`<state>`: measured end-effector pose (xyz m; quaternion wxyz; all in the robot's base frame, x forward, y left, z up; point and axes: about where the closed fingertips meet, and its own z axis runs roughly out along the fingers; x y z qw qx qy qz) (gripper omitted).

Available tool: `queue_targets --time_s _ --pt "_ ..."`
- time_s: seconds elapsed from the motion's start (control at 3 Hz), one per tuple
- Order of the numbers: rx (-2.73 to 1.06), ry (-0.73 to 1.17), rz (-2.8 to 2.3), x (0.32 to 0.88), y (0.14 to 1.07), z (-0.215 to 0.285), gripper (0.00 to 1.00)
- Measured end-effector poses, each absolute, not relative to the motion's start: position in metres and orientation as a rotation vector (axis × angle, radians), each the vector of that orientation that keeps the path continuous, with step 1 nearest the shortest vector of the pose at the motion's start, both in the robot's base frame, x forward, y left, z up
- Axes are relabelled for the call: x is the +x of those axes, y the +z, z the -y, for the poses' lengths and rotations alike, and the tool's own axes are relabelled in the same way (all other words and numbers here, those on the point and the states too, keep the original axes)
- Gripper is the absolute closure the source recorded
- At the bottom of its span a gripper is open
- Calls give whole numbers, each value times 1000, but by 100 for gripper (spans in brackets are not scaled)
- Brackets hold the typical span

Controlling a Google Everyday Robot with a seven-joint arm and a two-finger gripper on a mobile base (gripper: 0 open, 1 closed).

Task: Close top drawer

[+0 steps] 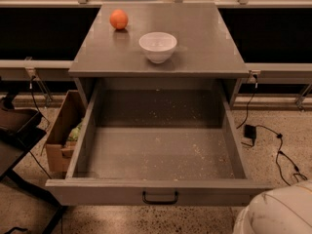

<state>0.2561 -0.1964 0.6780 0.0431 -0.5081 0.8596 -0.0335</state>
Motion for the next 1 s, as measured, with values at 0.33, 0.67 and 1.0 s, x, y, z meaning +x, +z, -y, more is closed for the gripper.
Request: queue_targets --time_s 0.33,0.67,1.0 --pt "-1497 27 -2495 300 630 179 100" --pt "-1431 32 -2400 344 613 175 100" --pt "-1363 44 -2381 363 609 178 100"
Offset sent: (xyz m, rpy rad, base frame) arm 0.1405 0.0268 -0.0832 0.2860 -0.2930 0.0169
